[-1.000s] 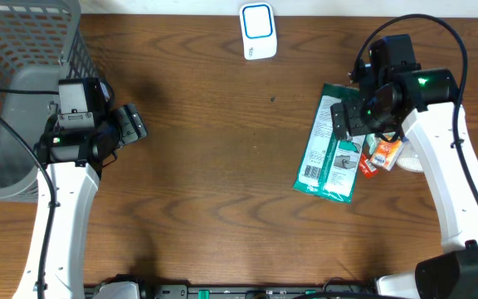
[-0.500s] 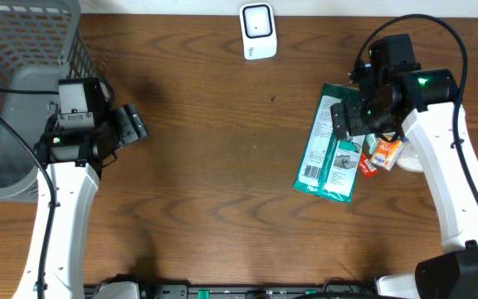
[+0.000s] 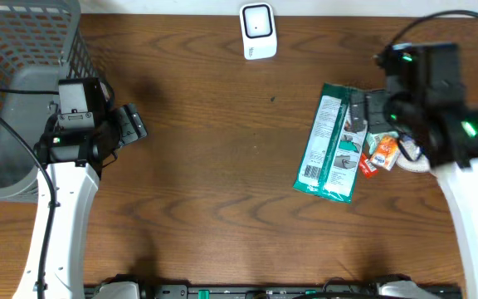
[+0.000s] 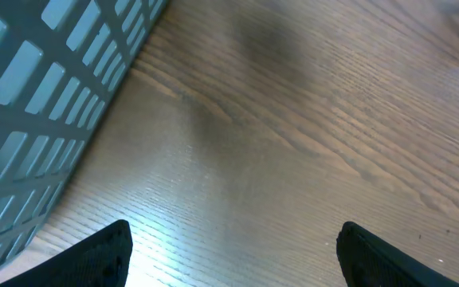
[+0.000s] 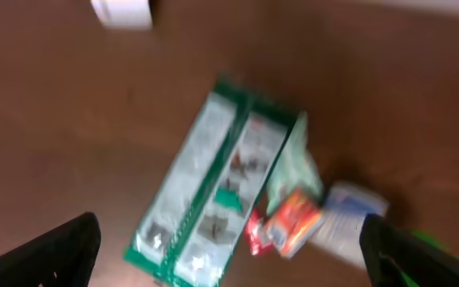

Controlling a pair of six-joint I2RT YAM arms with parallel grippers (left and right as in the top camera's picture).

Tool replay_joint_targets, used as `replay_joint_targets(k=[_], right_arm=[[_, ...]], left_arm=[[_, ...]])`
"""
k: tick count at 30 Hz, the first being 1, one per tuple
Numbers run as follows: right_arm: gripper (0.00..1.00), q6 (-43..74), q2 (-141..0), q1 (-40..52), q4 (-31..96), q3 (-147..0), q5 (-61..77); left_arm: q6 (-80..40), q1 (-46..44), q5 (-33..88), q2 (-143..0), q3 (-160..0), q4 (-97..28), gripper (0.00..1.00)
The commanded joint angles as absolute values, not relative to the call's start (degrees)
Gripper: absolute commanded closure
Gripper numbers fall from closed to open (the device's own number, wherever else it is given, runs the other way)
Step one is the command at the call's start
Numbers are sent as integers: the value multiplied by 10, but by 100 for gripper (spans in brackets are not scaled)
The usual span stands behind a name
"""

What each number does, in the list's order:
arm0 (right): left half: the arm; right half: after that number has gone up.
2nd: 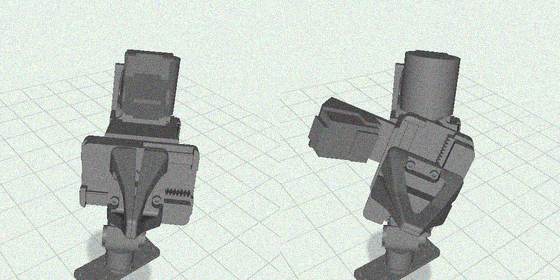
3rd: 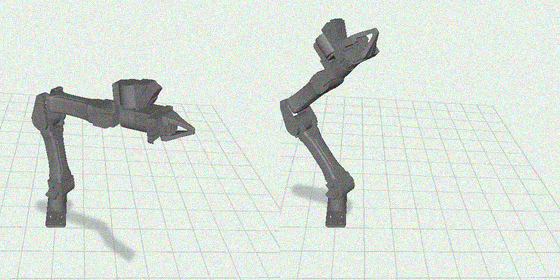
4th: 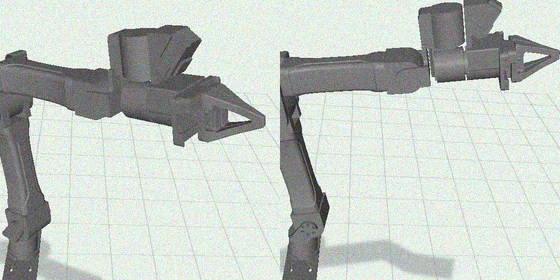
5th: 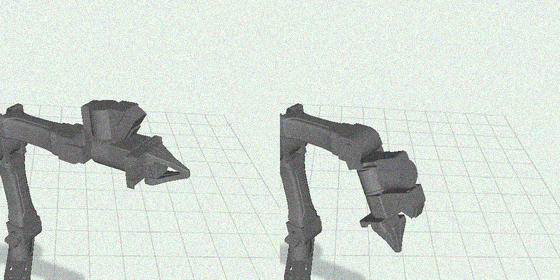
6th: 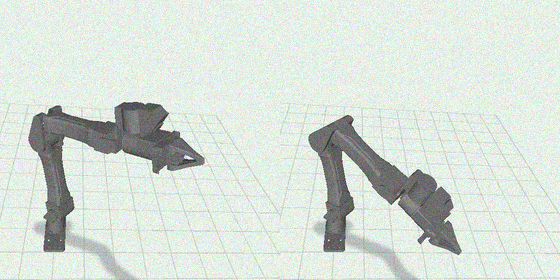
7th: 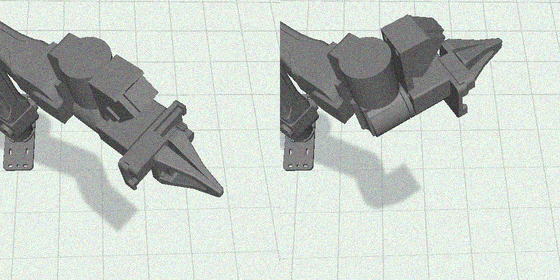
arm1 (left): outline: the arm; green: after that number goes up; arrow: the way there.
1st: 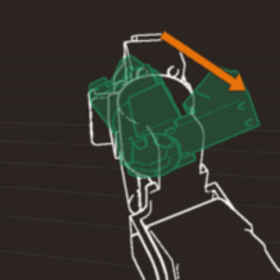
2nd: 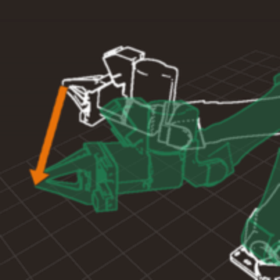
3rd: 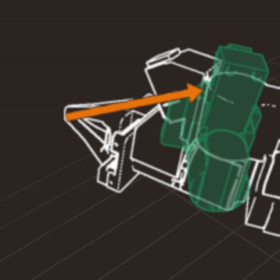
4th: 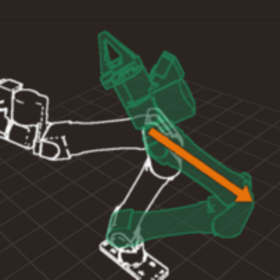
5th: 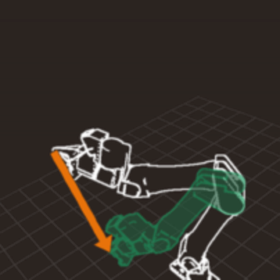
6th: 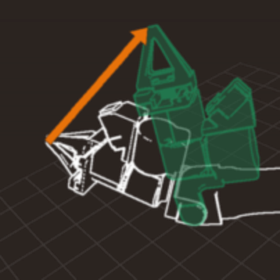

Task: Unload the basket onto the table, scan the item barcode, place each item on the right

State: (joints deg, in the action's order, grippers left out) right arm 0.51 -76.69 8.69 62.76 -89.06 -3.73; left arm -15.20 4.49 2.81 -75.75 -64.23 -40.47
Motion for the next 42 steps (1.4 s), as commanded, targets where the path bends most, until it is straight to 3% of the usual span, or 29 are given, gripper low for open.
replay_joint_targets(k=[1,13,19,24,42], right_arm=[[1,-14,-654,77,610,-894,-45],[1,-13,-312,77,611,-819,-40],[1,-13,-127,60,609,-681,-40],[1,-13,-51,49,566,-574,-40],[1,-13,-4,-22,-101,-154,39]], left_arm=[[-153,47,23,-758,-643,-404,16],[-153,47,23,-758,-643,-404,16],[-153,47,23,-758,-643,-404,16],[-153,47,23,-758,-643,-404,15],[-153,47,23,-758,-643,-404,16]])
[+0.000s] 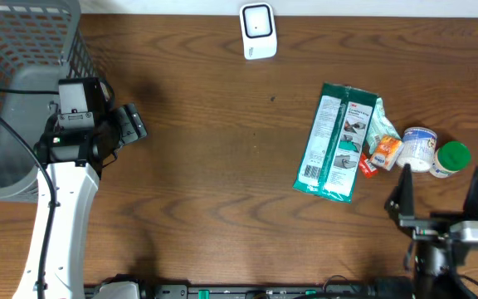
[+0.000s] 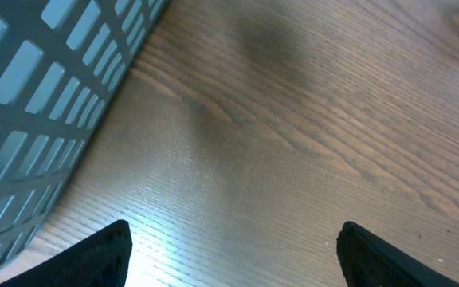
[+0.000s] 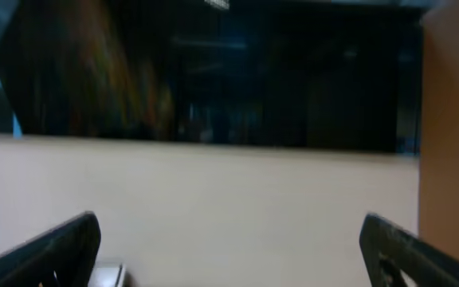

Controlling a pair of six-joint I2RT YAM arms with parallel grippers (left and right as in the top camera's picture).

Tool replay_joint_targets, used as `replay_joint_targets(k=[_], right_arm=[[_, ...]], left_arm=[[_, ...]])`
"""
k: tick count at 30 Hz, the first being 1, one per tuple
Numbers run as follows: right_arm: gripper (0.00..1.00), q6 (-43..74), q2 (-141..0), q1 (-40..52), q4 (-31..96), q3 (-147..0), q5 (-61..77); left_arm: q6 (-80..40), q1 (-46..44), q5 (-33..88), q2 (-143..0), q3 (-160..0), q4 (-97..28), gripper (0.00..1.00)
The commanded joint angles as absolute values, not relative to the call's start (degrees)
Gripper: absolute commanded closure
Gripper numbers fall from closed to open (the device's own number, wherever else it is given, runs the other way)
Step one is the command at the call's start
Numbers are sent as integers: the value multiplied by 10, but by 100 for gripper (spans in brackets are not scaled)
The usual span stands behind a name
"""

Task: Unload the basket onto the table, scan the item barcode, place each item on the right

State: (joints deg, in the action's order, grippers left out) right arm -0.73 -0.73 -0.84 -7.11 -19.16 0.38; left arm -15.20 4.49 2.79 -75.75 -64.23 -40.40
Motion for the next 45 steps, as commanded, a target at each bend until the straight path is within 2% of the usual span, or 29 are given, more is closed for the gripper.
replay_joint_targets(k=[1,6,11,20,45], right_arm=[[1,-13,-4,-25,-124,-133,44],[1,-8,-3,-28,-175,-51,46],[1,13,-3,-28,-173,-2,46],[1,12,-3,-28,40,-3,43],[1,12,-4,-28,40,-3,37]], left_arm=[[-153,47,23,-758,-643,-404,16],[-153,47,23,-758,-643,-404,15],[-153,47,23,-758,-643,-404,15],[-153,47,23,-758,-643,-404,16],[-153,47,23,-758,-643,-404,15]])
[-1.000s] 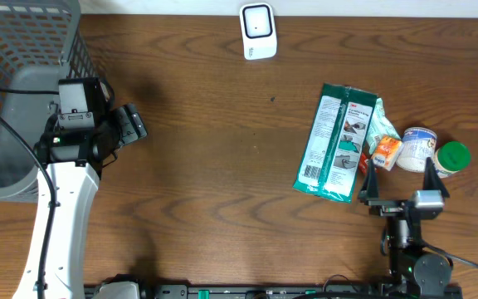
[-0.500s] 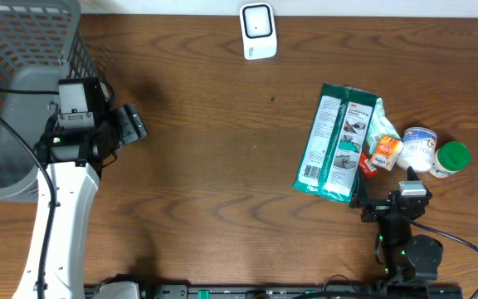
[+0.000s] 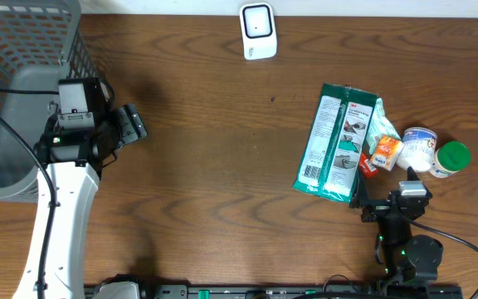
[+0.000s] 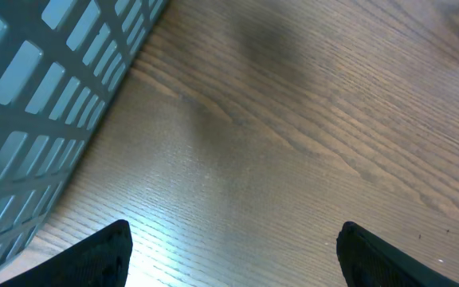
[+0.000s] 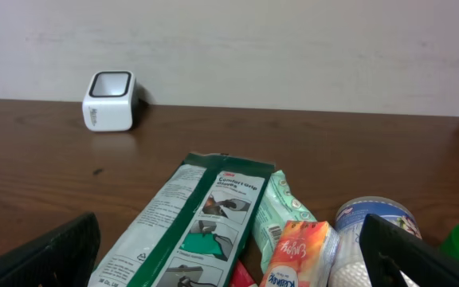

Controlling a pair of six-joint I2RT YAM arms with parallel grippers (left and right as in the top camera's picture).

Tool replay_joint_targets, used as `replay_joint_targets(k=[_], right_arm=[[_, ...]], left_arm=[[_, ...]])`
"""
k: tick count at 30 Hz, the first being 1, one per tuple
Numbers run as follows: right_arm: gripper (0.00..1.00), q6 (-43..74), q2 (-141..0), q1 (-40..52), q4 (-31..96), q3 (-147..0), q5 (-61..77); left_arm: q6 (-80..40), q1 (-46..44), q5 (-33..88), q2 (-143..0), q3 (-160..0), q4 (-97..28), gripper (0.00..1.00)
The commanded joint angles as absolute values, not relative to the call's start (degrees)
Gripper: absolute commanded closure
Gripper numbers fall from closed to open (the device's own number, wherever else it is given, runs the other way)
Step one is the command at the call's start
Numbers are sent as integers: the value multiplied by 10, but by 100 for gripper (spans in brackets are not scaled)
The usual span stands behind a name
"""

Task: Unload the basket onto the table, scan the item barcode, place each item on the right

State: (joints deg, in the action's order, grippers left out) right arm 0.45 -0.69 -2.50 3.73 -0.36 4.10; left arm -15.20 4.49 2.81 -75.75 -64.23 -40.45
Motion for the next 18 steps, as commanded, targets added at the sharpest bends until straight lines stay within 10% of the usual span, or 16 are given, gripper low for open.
replay_joint_targets(k=[1,18], right_arm=[[1,12,-4,-28,40,-3,37],[1,12,-4,-28,40,-3,37]], left_arm=[[-153,47,23,-758,-643,-405,15],[-152,48,-15,-334,-640,-433,15]])
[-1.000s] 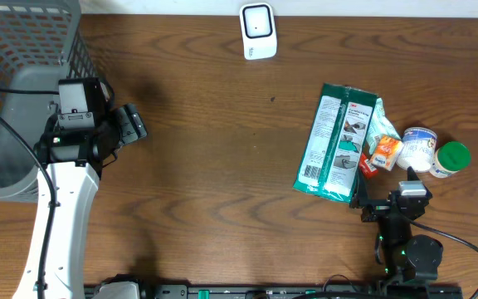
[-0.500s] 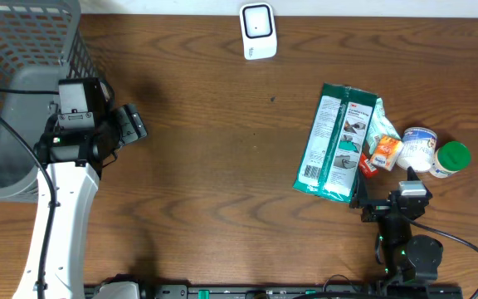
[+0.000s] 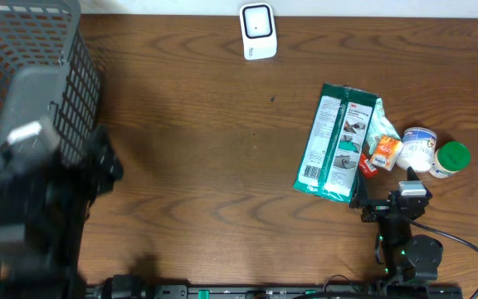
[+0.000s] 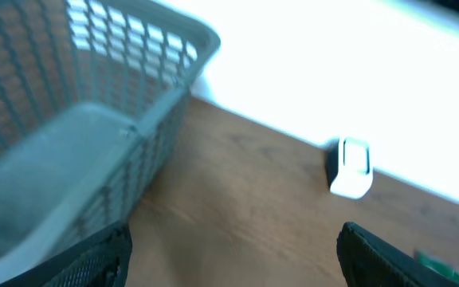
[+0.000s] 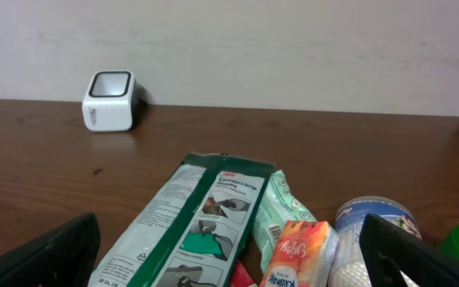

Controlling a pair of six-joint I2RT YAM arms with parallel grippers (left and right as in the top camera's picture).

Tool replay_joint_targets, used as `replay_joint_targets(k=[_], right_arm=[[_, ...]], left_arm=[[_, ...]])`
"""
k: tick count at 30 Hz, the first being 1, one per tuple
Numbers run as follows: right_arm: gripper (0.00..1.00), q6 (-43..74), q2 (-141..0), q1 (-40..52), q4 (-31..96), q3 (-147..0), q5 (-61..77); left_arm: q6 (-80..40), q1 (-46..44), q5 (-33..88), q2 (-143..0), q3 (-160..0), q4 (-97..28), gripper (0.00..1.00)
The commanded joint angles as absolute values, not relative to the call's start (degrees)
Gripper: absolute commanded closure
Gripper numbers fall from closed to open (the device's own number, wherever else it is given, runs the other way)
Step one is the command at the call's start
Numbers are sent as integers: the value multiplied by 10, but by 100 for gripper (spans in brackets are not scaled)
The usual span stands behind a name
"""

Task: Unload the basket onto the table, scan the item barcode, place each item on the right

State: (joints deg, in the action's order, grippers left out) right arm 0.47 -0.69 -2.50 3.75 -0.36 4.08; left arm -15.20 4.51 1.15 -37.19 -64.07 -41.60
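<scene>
A long green-and-white package (image 3: 334,141) lies right of centre and shows in the right wrist view as the package (image 5: 198,231). A small mint pack (image 5: 281,211), an orange pack (image 5: 293,255) and a white tub (image 5: 373,219) crowd its right side. The white scanner (image 3: 257,31) stands at the back edge; it also shows as the scanner (image 4: 351,167). My right gripper (image 3: 388,203) sits low at the front edge, open and holding nothing, facing the items. My left gripper (image 3: 98,166) is blurred beside the basket, open and holding nothing.
A tall grey mesh basket (image 3: 23,91) fills the back left corner, seen as the basket (image 4: 70,143) in the left wrist view. A green-lidded jar (image 3: 452,158) stands at the far right of the item pile. A pale wall runs behind the table.
My left arm has moved from beside the basket toward the front left and is blurred. Its camera now looks across the table at basket and scanner. The right arm has not moved.
My right gripper was open above the item pile. Then it was down at the front edge with its camera off the table, then low and level facing the items, where it stays. The left arm held still beside the basket until now. No item has moved.
</scene>
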Motion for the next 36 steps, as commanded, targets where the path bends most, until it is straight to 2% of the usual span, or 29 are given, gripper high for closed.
replay_joint_targets(k=[1,8,17,27,29,30,32,36], right_arm=[[1,12,-4,-28,40,-3,37],[1,12,-4,-28,40,-3,37],[1,12,-4,-28,40,-3,37],[1,12,-4,-28,40,-3,37],[1,12,-4,-28,40,-3,37],[1,12,-4,-28,40,-3,37],[1,12,-4,-28,40,-3,37],[1,12,-4,-28,40,-3,37]], left_arm=[[-152,48,-16,-315,-640,-448,16],[-153,47,-18,-156,-635,-576,15],[-153,46,-15,-51,-542,-553,16],[-154,44,10,-1,-357,-268,15],[-154,40,11,-1,-317,-157,15],[-153,34,10,-1,-269,-29,16],[-154,29,10,-1,-220,82,15],[-161,19,10,-1,-128,233,16]])
